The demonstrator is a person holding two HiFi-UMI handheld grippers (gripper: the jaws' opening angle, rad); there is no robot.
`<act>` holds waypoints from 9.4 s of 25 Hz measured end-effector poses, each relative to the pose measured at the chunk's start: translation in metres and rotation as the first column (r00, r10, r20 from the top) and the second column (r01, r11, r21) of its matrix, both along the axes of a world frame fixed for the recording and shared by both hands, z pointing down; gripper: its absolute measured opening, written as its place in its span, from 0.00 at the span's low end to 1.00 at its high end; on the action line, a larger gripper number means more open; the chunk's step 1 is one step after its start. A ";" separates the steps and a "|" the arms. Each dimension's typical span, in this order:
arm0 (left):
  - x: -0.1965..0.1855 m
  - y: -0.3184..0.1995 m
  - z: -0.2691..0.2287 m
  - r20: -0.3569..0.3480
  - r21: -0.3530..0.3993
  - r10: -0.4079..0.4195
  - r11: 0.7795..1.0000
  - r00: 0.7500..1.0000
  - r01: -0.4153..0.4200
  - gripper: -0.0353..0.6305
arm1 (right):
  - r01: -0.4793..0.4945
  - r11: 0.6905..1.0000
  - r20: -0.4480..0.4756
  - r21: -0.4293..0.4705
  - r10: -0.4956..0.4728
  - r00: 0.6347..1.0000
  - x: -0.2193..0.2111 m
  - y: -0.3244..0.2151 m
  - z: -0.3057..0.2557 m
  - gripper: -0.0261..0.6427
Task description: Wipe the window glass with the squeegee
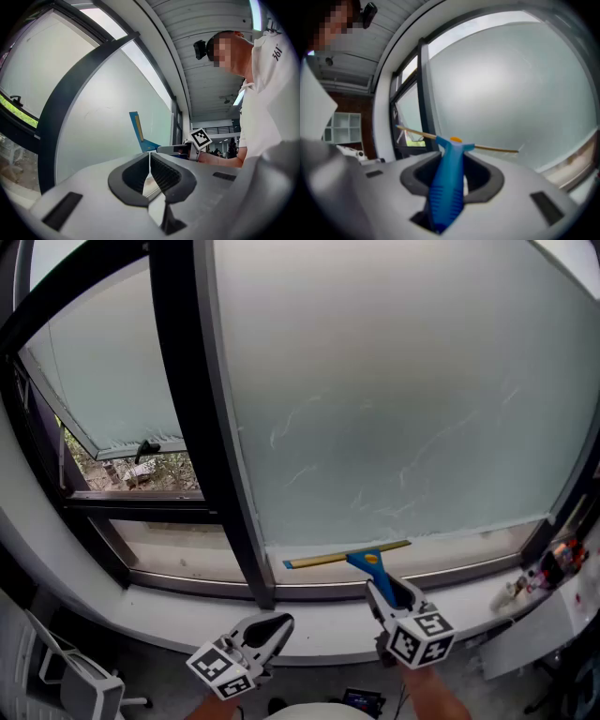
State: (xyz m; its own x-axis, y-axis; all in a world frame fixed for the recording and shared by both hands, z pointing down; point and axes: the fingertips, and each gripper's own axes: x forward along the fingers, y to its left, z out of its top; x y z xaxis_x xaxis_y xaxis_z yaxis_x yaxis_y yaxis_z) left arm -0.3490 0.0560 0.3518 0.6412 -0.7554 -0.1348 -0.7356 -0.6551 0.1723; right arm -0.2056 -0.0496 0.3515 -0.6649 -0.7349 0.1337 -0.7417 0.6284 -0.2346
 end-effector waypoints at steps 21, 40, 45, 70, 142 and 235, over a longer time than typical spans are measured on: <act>0.010 -0.049 -0.027 0.047 0.066 -0.042 0.997 0.998 0.038 0.10 | 0.014 1.000 0.041 -0.012 -0.014 0.999 0.001 -0.041 -0.016 0.27; -0.042 -0.122 -0.114 0.086 0.189 -0.196 0.966 0.977 0.177 0.10 | 0.021 0.978 -0.079 0.209 -0.005 0.997 -0.057 -0.115 -0.110 0.27; -0.062 -0.144 -0.145 0.110 0.224 -0.178 0.963 0.978 0.150 0.10 | -0.020 0.975 -0.080 0.222 0.039 0.996 -0.074 -0.134 -0.129 0.27; -0.080 -0.220 -0.296 0.179 0.434 -0.212 0.893 0.961 0.116 0.10 | -0.256 0.716 -0.002 0.649 0.338 0.941 -0.156 -0.220 -0.431 0.27; -0.083 -0.248 -0.315 0.151 0.389 -0.282 0.898 0.948 0.205 0.10 | -0.398 0.606 0.018 0.689 0.535 0.845 -0.205 -0.259 -0.553 0.27; -0.078 -0.235 -0.116 0.079 0.067 -0.184 0.982 0.980 0.178 0.10 | -0.366 0.702 -0.099 0.611 0.526 0.845 -0.196 -0.253 -0.296 0.27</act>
State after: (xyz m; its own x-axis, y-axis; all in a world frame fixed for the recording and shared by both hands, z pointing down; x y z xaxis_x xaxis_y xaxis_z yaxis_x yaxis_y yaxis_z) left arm -0.4273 -0.1794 0.2354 0.5056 -0.8524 -0.1335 -0.8532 -0.5169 0.0693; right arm -0.4019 -0.3025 0.0550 -0.2406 -0.9299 -0.2781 -0.9479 0.1635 0.2735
